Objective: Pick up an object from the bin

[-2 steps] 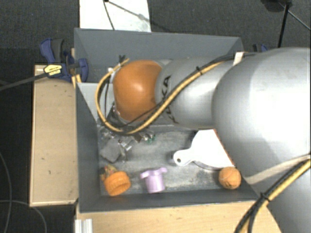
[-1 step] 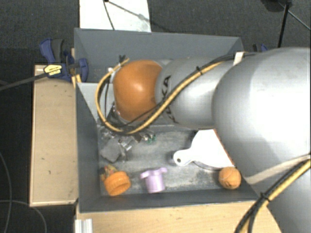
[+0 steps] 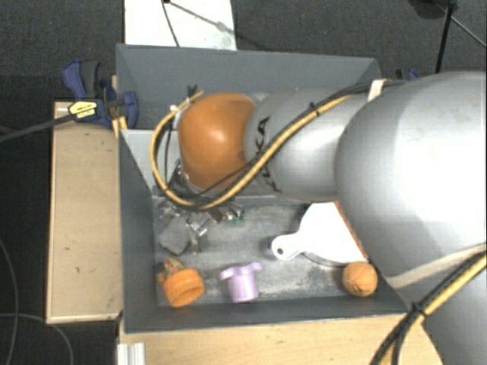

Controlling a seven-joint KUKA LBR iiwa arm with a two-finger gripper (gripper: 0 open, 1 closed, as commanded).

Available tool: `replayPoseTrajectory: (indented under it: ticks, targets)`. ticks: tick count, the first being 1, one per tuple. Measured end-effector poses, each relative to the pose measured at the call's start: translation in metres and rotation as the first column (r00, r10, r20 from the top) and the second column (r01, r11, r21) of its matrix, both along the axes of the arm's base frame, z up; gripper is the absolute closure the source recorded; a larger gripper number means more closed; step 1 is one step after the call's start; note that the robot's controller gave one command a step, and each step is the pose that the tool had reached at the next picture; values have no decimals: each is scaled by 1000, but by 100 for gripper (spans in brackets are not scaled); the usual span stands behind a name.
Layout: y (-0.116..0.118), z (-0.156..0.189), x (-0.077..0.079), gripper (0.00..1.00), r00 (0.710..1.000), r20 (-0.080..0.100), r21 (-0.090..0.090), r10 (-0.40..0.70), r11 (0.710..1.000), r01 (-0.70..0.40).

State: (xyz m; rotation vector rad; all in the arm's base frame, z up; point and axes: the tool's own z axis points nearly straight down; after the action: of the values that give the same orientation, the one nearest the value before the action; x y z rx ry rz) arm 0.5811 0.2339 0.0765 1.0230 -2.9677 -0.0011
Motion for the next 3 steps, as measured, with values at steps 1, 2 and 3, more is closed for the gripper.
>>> replayPoseTrajectory:
  ticks: [1, 2, 3]
  targets:
    - [0, 22, -1, 100, 1000, -5, -2, -1, 1000, 1]
    - [1, 41, 1, 100, 1000, 6, 2, -2, 1000, 2]
    - [0, 55, 1, 100, 1000, 4, 1, -4, 1000, 4]
